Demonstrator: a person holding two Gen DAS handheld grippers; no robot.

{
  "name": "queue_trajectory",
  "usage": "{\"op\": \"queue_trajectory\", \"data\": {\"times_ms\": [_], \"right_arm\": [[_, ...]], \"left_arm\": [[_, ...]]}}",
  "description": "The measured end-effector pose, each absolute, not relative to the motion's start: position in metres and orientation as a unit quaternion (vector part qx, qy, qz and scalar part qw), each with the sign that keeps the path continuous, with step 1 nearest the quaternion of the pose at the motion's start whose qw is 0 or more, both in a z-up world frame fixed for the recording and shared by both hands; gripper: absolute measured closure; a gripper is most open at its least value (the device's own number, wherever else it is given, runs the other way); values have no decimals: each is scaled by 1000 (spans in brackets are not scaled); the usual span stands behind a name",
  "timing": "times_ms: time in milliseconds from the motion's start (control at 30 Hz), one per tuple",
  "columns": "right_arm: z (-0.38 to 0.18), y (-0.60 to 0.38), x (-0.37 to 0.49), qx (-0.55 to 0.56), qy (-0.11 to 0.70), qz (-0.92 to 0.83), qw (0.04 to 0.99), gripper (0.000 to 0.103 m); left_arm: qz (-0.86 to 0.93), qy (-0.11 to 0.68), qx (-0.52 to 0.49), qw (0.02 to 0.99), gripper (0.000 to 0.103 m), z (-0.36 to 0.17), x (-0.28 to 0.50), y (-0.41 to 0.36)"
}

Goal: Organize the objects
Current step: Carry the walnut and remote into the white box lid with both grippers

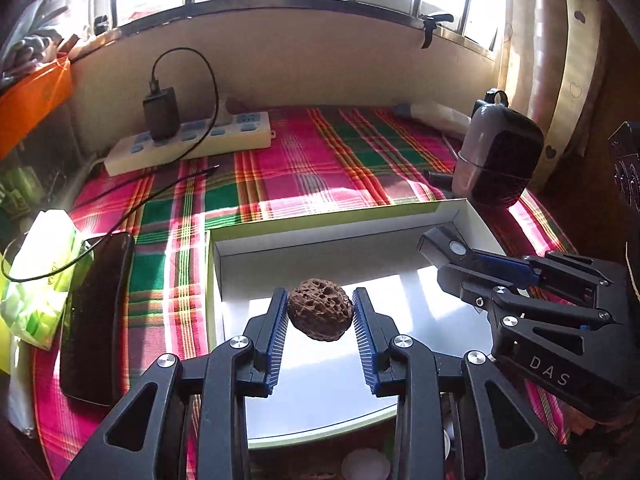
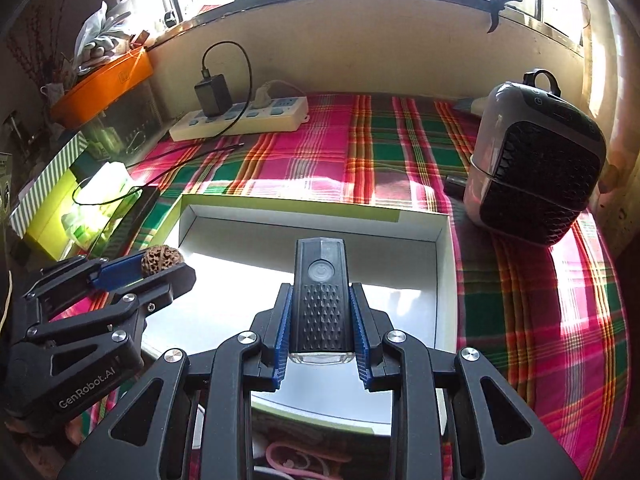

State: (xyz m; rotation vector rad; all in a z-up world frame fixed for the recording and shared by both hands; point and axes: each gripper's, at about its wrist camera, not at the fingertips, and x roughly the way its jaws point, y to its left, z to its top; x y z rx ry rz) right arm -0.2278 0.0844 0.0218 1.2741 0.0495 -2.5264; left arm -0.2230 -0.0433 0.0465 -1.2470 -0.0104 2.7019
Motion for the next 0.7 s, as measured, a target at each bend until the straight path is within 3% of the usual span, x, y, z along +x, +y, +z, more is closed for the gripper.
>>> {"op": "queue_trajectory", "data": {"times_ms": [700], "right_arm": [[-1, 71, -267, 467, 39, -872, 143, 75]], "left_arm": [[888, 6, -453, 75, 73, 14, -270, -44]]}}
